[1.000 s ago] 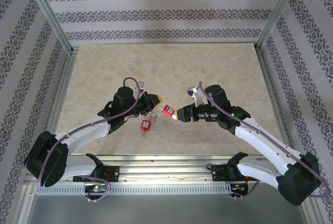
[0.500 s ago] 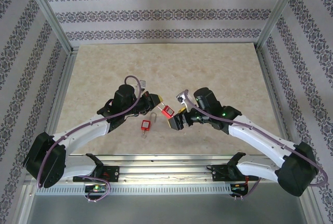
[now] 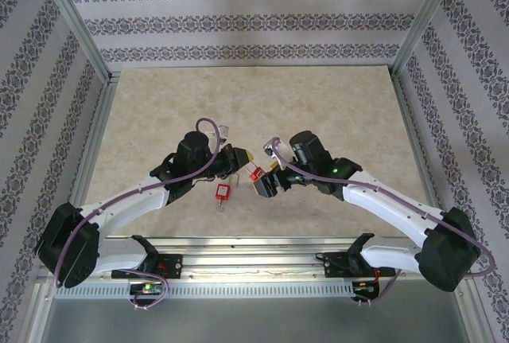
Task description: Unlock with the key
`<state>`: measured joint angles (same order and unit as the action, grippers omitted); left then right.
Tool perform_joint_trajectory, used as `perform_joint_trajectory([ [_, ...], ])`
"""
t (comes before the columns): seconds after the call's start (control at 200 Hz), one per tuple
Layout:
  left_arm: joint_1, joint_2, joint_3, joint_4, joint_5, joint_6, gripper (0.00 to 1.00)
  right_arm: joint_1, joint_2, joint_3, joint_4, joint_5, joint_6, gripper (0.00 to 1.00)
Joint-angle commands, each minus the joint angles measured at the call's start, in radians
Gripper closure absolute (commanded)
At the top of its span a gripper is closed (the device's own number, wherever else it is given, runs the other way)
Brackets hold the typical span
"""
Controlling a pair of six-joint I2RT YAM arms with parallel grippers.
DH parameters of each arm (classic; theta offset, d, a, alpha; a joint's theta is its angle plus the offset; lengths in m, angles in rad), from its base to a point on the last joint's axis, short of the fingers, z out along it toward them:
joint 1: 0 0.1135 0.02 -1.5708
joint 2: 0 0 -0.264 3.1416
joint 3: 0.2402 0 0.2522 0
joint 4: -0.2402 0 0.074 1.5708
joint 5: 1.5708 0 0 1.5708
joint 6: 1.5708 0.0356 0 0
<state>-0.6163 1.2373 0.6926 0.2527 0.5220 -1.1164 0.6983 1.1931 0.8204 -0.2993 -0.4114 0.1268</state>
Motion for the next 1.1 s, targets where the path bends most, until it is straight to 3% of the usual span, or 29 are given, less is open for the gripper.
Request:
perform_joint_trajectory([
  [0.0, -0.013, -0.040, 0.016, 0.030, 0.023, 0.030, 1.00, 0.006, 0.017, 0.039, 0.001, -0.005, -0.040, 0.20],
  [0.05, -0.014, -0.041, 0.014, 0.039, 0.024, 0.030, 1.00, 0.006, 0.022, 0.036, 0.017, -0.014, -0.031, 0.27],
  [0.265, -0.014, -0.024, 0.018, 0.066, 0.026, 0.032, 1.00, 0.022, 0.022, 0.009, 0.051, -0.053, 0.004, 0.76],
  [0.45, 0.003, -0.028, 0.015, 0.106, 0.015, 0.059, 1.00, 0.024, -0.011, -0.040, 0.054, -0.063, 0.039, 0.98],
  [0.67, 0.012, -0.022, -0.038, 0.411, 0.049, 0.105, 1.00, -0.006, -0.024, -0.087, 0.106, -0.124, 0.130, 1.00],
  [1.094, 0.021, -0.050, -0.139, 0.787, 0.089, 0.207, 1.00, -0.122, -0.014, -0.136, 0.198, -0.268, 0.229, 1.00],
])
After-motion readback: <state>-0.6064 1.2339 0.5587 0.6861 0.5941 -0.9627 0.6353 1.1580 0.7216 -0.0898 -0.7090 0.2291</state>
